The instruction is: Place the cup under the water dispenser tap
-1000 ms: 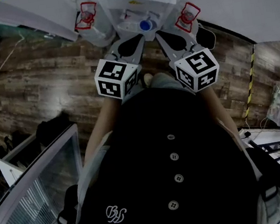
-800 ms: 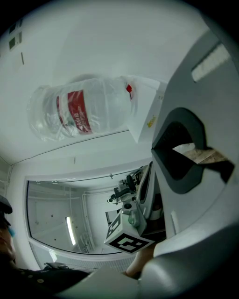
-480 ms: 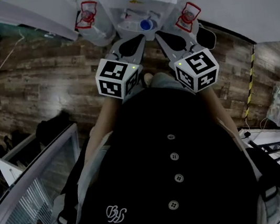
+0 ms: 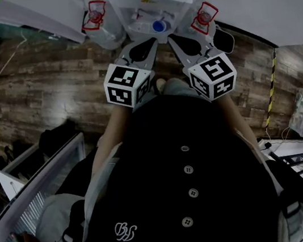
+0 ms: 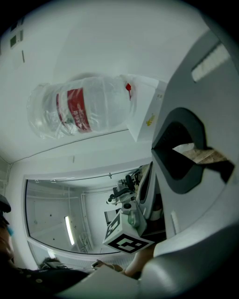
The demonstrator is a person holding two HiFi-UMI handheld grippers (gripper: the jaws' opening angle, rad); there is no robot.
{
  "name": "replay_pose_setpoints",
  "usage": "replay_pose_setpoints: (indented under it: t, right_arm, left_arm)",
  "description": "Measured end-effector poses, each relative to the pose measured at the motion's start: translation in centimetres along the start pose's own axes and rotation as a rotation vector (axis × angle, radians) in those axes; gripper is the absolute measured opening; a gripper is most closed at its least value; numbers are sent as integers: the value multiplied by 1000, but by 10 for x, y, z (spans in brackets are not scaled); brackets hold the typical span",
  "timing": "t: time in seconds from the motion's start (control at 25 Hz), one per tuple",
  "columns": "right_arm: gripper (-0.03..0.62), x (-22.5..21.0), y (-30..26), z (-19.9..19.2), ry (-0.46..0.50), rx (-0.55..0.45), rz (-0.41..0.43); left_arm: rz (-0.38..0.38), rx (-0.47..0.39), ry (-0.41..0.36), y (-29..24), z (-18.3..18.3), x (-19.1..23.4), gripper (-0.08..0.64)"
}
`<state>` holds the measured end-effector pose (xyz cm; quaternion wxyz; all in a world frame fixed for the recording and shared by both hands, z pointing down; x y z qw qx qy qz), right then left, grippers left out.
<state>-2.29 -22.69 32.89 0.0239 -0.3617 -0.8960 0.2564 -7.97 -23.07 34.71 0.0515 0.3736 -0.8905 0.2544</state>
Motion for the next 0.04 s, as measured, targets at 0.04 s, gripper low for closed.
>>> replay_pose_setpoints:
  t: [0.04]
  right_arm:
    - [0,0,0,0,0,1,1]
  left_arm:
    - [1,1,1,0,0,0,0]
Point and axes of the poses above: the fingertips, and each gripper's own axes: y backward along the fingers, x to its left, z out of its top, the point moved 2 cm from there along y, backward along the fingers, and after that the axes turned 4 degrees about x, right-handed, at the moved point
